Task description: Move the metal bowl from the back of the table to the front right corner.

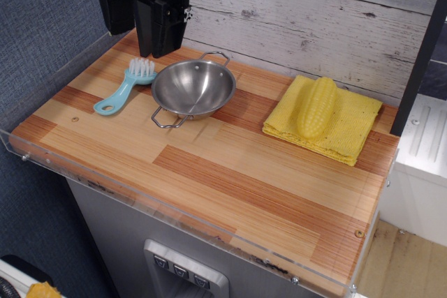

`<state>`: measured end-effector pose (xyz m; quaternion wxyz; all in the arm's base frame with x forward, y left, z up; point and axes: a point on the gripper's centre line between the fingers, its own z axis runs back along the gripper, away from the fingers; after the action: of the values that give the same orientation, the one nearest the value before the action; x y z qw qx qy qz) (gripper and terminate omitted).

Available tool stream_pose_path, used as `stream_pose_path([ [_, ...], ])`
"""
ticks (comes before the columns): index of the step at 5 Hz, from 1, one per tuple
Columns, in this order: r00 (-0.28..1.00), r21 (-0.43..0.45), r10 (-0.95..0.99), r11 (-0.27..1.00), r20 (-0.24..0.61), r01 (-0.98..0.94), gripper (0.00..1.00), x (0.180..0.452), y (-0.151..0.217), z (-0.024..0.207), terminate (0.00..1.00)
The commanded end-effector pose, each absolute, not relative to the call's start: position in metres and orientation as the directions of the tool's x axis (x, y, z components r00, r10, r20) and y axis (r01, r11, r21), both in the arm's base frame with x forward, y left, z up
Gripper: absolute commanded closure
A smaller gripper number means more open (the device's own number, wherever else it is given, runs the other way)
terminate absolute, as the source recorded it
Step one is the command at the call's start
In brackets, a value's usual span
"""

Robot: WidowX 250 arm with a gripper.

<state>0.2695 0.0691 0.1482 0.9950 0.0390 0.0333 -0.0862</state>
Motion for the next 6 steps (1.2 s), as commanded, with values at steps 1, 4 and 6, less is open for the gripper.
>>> stream_pose_path([
  [1,0.983,0.072,-0.169,0.982,-0.073,0.174,0.0,0.27,0.069,0.148,0.0],
  [4,0.974,0.108,-0.227,0.968,-0.027,0.228,0.0,0.312,0.069,0.086,0.0],
  [6,0.978,0.064,-0.207,0.977,0.037,0.205,0.0,0.32,0.06,0.063,0.0],
])
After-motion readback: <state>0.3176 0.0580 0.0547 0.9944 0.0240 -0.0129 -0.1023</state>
